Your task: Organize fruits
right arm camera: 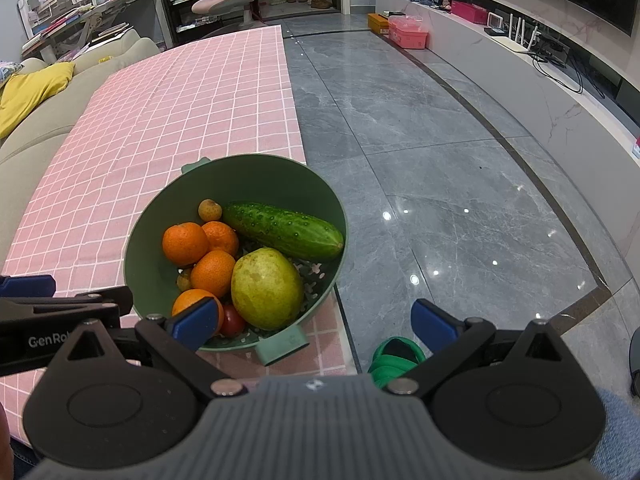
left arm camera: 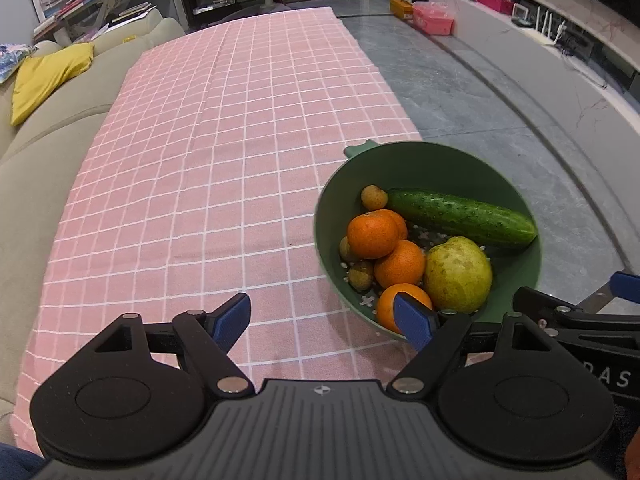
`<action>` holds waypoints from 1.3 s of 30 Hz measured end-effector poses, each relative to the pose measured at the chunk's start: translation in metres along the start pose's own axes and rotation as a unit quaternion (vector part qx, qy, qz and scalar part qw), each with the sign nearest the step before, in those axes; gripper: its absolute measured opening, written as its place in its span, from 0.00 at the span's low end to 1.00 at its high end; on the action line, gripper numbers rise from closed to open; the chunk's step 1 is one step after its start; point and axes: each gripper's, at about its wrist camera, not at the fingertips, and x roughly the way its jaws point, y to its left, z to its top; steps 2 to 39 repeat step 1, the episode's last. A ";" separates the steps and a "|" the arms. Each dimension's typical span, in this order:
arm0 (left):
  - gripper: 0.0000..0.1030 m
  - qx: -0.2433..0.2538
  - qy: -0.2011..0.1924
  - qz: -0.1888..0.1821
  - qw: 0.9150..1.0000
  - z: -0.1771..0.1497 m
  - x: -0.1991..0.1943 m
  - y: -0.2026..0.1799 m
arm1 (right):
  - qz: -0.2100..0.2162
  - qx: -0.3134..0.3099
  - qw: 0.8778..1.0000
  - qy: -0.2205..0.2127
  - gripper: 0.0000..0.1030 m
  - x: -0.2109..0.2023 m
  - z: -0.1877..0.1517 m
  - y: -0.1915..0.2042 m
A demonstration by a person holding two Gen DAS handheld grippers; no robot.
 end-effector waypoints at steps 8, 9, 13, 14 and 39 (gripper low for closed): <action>0.90 -0.003 -0.001 -0.003 1.000 0.000 0.000 0.000 | 0.001 0.001 1.000 -0.001 0.96 0.000 0.000 -0.001; 0.90 -0.003 -0.001 -0.003 1.000 0.000 0.000 0.000 | 0.001 0.001 1.000 -0.001 0.96 0.000 0.000 -0.001; 0.90 -0.003 -0.001 -0.003 1.000 0.000 0.000 0.000 | 0.001 0.001 1.000 -0.001 0.96 0.000 0.000 -0.001; 0.90 -0.003 -0.001 -0.003 1.000 0.000 0.000 0.000 | 0.001 0.001 1.000 -0.001 0.96 0.000 0.000 -0.001; 0.90 -0.003 -0.001 -0.003 1.000 0.000 0.000 0.000 | 0.001 0.001 1.000 -0.001 0.96 0.000 0.000 -0.001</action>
